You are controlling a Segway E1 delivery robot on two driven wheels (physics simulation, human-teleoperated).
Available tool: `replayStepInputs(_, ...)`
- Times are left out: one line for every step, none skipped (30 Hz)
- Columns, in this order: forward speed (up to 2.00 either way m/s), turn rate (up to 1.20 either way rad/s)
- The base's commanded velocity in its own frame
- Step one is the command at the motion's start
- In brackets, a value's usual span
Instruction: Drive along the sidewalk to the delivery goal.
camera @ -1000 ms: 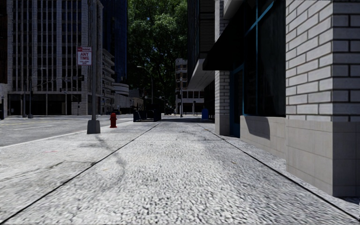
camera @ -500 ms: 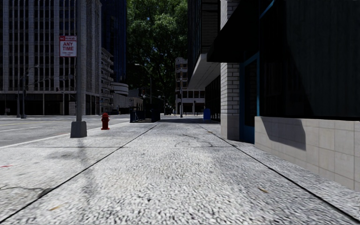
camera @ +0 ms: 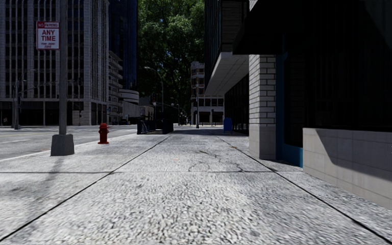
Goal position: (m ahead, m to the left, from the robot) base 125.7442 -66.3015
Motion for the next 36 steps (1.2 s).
replayStepInputs(2.00, 0.00)
replayStepInputs(2.00, 0.00)
replayStepInputs(2.00, 0.00)
replayStepInputs(2.00, 0.00)
replayStepInputs(2.00, 0.00)
replayStepInputs(2.00, 0.00)
replayStepInputs(2.00, 0.00)
replayStepInputs(2.00, 0.00)
replayStepInputs(2.00, 0.00)
replayStepInputs(2.00, 0.00)
replayStepInputs(2.00, 0.00)
replayStepInputs(2.00, 0.00)
replayStepInputs(2.00, 0.00)
replayStepInputs(2.00, 0.00)
replayStepInputs(2.00, 0.00)
replayStepInputs(2.00, 0.00)
replayStepInputs(2.00, 0.00)
replayStepInputs(2.00, 0.00)
replayStepInputs(2.00, 0.00)
replayStepInputs(2.00, 0.00)
replayStepInputs(2.00, 0.00)
replayStepInputs(2.00, 0.00)
replayStepInputs(2.00, 0.00)
replayStepInputs(2.00, 0.00)
replayStepInputs(2.00, 0.00)
replayStepInputs(2.00, 0.00)
replayStepInputs(2.00, 0.00)
replayStepInputs(2.00, 0.00)
replayStepInputs(2.00, 0.00)
replayStepInputs(2.00, 0.00)
replayStepInputs(2.00, 0.00)
replayStepInputs(2.00, 0.00)
replayStepInputs(2.00, 0.00)
replayStepInputs(2.00, 0.00)
replayStepInputs(2.00, 0.00)
replayStepInputs(2.00, 0.00)
